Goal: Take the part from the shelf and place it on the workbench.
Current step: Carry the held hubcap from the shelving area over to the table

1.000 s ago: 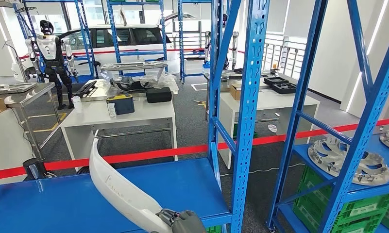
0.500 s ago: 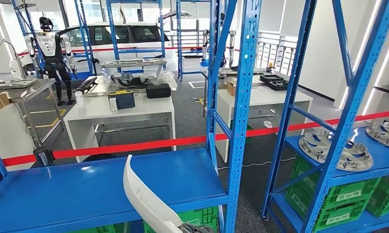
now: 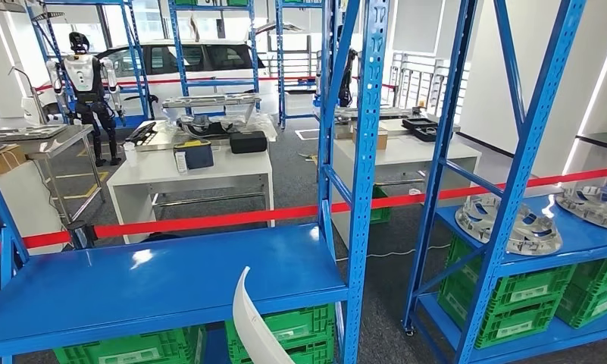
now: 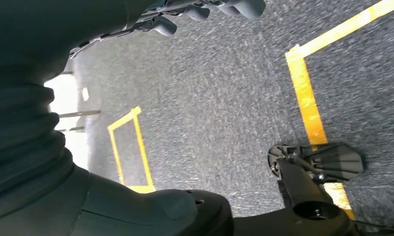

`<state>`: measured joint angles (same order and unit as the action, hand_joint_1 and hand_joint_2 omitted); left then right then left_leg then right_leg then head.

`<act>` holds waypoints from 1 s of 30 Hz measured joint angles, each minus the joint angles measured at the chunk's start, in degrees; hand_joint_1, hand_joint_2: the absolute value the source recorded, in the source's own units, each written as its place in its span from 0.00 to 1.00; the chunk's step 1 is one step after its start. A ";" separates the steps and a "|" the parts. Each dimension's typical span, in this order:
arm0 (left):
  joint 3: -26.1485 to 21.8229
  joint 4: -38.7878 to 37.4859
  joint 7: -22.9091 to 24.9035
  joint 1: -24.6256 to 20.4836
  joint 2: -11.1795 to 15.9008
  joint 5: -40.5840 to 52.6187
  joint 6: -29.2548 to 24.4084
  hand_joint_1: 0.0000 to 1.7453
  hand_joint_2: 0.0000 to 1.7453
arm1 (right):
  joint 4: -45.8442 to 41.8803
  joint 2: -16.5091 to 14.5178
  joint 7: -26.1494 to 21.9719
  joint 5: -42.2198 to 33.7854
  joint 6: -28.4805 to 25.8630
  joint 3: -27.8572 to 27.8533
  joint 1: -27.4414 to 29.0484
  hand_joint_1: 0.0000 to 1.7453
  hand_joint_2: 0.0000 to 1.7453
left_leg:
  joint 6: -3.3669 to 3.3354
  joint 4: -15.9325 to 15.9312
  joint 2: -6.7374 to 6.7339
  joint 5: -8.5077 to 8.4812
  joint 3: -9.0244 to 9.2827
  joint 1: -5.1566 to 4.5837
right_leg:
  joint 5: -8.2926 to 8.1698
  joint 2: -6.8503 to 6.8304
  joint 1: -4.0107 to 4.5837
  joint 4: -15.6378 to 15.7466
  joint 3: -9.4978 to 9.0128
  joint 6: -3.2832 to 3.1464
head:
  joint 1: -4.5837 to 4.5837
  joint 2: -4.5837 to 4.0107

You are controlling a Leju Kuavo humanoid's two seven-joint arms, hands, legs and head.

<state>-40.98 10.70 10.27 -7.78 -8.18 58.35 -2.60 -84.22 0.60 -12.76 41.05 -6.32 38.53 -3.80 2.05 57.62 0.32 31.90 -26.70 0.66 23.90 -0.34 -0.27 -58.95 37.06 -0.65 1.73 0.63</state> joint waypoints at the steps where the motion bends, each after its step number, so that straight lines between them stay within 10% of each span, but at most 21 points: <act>1: -0.10 0.01 -0.27 0.12 0.02 -0.01 -0.07 0.00 1.00 | 0.01 -0.13 -0.03 0.07 -0.07 -0.08 0.34 1.00 1.00 | -0.71 -0.53 0.03 -0.18 -0.23 -0.17 | -0.59 0.00 -0.07 0.13 0.17 0.39 | -0.02 0.00; 3: -0.34 0.03 -1.23 0.36 0.02 -0.15 -0.43 0.00 1.00 | 0.08 -0.20 -0.07 0.16 0.13 -0.21 1.20 1.00 1.00 | -1.95 -0.62 -0.27 -1.30 -1.29 -0.20 | 0.30 0.09 -0.34 -0.45 0.78 1.02 | -0.02 0.00; 8: -1.14 0.21 -3.22 0.42 0.08 -1.41 -2.08 0.00 1.00 | 1.35 -0.65 -1.25 0.10 0.95 -0.34 2.91 1.00 1.00 | -3.23 -0.15 -0.65 -4.51 -5.31 -0.45 | 11.58 0.23 -0.37 -14.68 3.88 1.48 | -0.04 0.00; 10: -1.57 0.21 -3.43 0.46 0.07 -1.75 -2.33 0.00 1.00 | 2.34 -1.14 -1.77 0.09 0.90 -0.34 3.30 1.00 1.00 | -3.17 0.48 -0.81 -5.64 -7.43 -0.58 | 9.45 0.24 -0.19 -15.49 1.78 1.17 | -0.05 0.00; 12: -1.78 0.21 -3.60 0.46 0.04 -1.93 -2.42 0.00 1.00 | 3.02 -1.57 -1.98 0.09 0.81 -0.34 3.45 1.00 1.00 | -2.89 1.26 -0.86 -6.56 -9.27 -0.62 | 7.28 0.23 0.10 -8.97 -3.89 0.63 | -0.06 0.00; 15: -1.85 0.21 -3.78 0.43 -0.06 -1.92 -2.47 0.00 1.00 | 3.60 -2.18 -2.31 -0.15 0.79 -0.34 3.32 1.00 1.00 | -2.00 1.62 -0.83 -7.95 -10.31 -0.58 | 9.00 0.29 0.69 0.77 -10.04 -0.14 | -0.05 0.00; 18: -1.93 0.18 -3.77 0.46 -0.03 -1.04 -2.12 0.00 1.00 | 4.70 -2.46 -3.50 -1.04 0.88 -0.28 2.90 1.00 1.00 | -0.97 1.45 -0.70 -8.60 -10.74 -0.38 | 7.67 0.24 0.60 1.70 -9.22 -1.01 | -0.07 -0.01; 23: -1.10 0.10 -3.57 0.71 0.15 2.92 -0.55 0.00 1.00 | 7.57 -3.91 -5.93 -3.98 1.57 -0.19 2.44 1.00 1.00 | 0.24 13.62 -0.43 2.17 -13.32 -0.07 | 4.39 -0.03 0.39 1.45 -5.44 -2.09 | 0.11 0.00; 25: -0.66 0.10 -4.82 0.72 0.29 3.23 -0.43 0.00 1.00 | 9.43 -4.76 -7.12 -5.35 2.04 -0.12 1.96 1.00 1.00 | 0.48 16.65 -0.43 0.82 -12.25 0.01 | 3.00 -0.14 0.39 0.86 -3.23 -1.87 | 0.12 0.00; 27: -0.53 0.17 -6.01 0.71 0.49 2.90 -0.51 0.00 1.00 | 11.24 -5.76 -7.59 -6.35 2.15 -0.04 1.02 1.00 1.00 | 0.54 12.20 -0.41 -1.96 -7.84 0.18 | 1.83 -0.17 0.32 0.11 -1.17 -1.47 | 0.12 0.00; 30: -0.53 0.34 -6.29 0.75 0.73 2.38 -0.63 0.00 1.00 | 12.96 -7.22 -7.40 -7.08 1.94 0.06 -0.62 1.00 1.00 | -0.14 1.74 -0.11 -0.04 -1.02 -0.11 | 0.24 -0.17 0.41 -0.50 0.57 -0.56 | 0.13 0.00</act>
<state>-41.51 11.04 3.98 -7.03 -7.45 60.73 -3.22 -71.26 -6.62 -20.16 33.97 -4.39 38.59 -4.42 1.91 59.36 0.21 31.87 -27.72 0.55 24.14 -0.51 0.13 -59.45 37.63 -1.21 1.86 0.63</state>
